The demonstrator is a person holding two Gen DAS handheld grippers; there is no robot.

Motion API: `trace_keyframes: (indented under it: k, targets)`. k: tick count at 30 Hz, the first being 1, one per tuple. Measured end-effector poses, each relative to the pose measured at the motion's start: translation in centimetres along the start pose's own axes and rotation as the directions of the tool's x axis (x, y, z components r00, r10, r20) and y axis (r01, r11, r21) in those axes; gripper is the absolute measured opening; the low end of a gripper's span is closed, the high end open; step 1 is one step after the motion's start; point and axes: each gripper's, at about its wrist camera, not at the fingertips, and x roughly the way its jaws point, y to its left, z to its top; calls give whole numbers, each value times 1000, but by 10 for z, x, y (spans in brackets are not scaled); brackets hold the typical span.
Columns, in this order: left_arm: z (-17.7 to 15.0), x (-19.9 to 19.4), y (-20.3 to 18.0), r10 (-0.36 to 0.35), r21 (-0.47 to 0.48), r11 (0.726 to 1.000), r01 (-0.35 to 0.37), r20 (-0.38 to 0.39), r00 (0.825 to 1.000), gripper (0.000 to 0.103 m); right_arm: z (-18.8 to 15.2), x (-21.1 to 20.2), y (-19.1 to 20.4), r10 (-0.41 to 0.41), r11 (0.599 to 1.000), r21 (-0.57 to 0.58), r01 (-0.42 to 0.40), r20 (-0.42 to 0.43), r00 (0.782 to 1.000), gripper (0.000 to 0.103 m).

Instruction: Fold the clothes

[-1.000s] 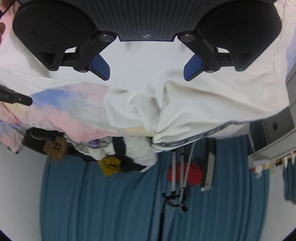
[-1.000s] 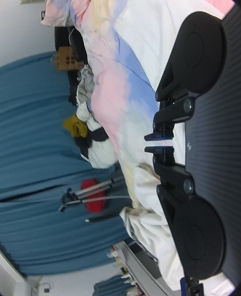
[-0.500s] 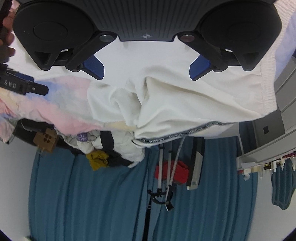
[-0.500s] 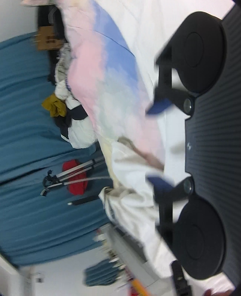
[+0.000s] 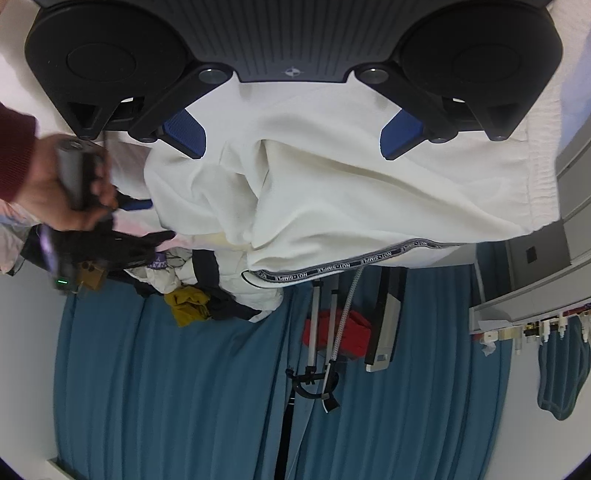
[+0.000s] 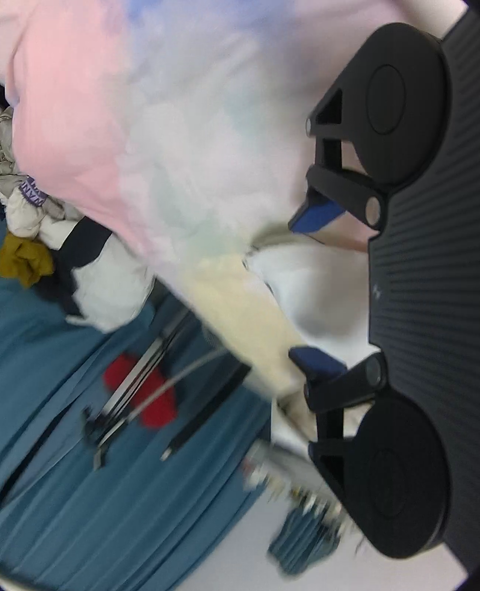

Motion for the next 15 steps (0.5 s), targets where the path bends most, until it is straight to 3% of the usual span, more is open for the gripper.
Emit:
trace_keyframes:
  k: [1, 2, 3, 6, 9, 12, 15]
  targets:
    - [-1, 3, 2, -5, -6, 1000, 5, -2, 1000, 102, 1, 11, 3, -28, 999, -27, 28, -13, 1000, 43]
    - [-2, 6, 4, -9, -12, 1000, 9, -3, 1000, 102, 3, 18, 6, -52, 997, -53, 50, -29, 998, 19]
    - [-3, 9, 6, -13, -19, 1000, 13, -5, 1000, 102, 4, 22, 10, -74, 995, -76, 71, -41, 996, 12]
    - [-5, 13, 10, -16, -32, 999, 16, -6, 1000, 102, 19, -5, 27, -62, 987, -146, 69, 58, 996, 10]
    - [-5, 14, 10, -18, -39, 999, 18, 0, 1000, 102, 39, -42, 43, -28, 974, -215, 69, 187, 982, 9]
    - [-4, 8, 6, -27, -22, 999, 28, 23, 999, 102, 71, -93, 59, -19, 956, -271, 116, 338, 941, 9]
    - [-4, 4, -1, -30, 5, 1000, 30, 43, 999, 102, 107, -144, 67, -68, 927, -292, 237, 489, 870, 9]
